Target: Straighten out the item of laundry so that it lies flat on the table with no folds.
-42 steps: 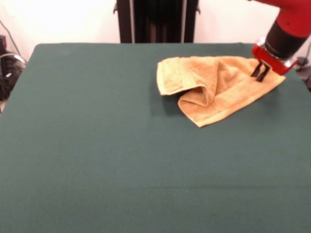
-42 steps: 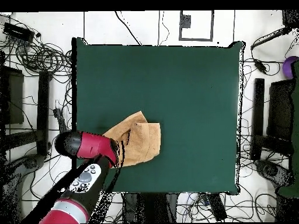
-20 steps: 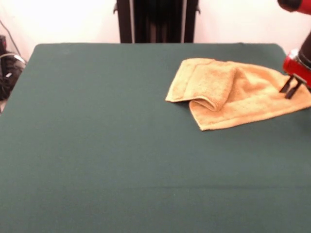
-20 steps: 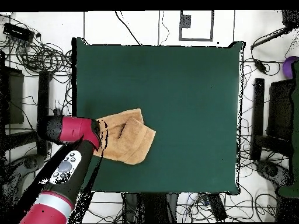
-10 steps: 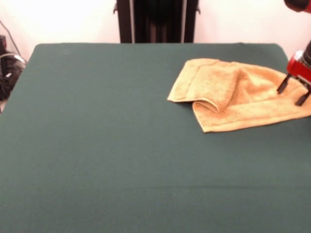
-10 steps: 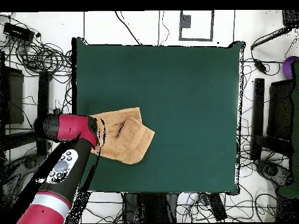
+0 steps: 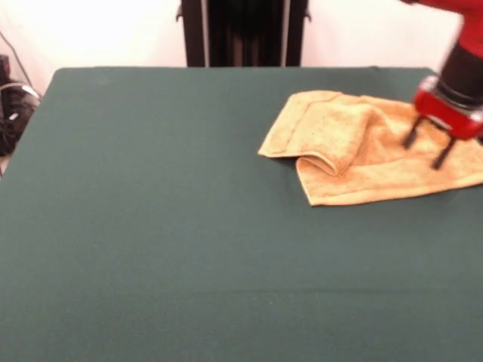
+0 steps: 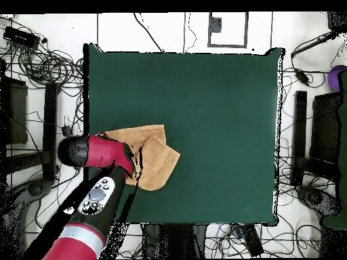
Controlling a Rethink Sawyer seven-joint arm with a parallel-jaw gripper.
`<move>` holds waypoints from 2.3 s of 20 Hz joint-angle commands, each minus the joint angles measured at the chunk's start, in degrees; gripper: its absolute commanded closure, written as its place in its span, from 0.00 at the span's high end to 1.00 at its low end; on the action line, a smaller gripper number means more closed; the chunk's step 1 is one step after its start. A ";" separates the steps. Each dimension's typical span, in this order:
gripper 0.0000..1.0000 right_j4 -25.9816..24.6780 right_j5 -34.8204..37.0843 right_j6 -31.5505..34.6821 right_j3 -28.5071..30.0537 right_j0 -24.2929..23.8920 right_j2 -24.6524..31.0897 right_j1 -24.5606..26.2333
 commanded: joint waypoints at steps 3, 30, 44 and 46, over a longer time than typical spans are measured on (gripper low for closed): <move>1.00 -14.21 -2.61 -10.47 23.45 -9.68 7.17 -15.59; 1.00 -20.45 -22.18 6.21 33.72 -22.16 21.14 -12.94; 1.00 -33.19 12.86 -7.16 22.07 -25.35 16.15 -29.12; 1.00 -34.68 12.62 -6.13 21.46 -25.42 16.46 -29.69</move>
